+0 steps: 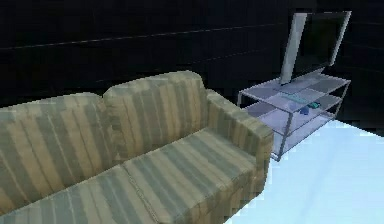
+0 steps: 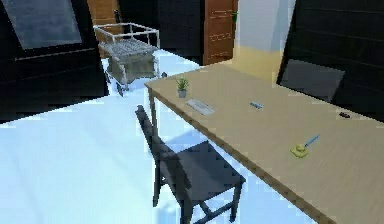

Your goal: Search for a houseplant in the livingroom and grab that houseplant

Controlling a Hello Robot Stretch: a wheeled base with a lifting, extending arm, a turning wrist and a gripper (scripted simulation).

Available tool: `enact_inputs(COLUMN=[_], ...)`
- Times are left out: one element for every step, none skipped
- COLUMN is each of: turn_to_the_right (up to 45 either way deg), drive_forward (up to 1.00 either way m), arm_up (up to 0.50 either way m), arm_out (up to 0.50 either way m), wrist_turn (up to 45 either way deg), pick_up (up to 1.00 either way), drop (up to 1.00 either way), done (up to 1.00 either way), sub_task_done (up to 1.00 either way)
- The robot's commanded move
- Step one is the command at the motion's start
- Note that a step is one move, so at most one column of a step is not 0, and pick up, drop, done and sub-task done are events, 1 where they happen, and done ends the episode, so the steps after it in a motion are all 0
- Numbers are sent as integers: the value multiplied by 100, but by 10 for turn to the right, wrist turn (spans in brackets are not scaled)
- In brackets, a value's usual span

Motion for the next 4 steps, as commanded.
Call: enact_inputs(turn_to_the_right=[450,120,0,-300], drive_forward=[0,0,70,0], arm_up=[0,0,0,0], arm_out=[0,0,0,0], wrist_turn=[0,0,0,0], pick_up=[0,0,0,0], drop=[0,0,0,0], done=[0,0,0,0], sub_task_done=[0,0,0,0])
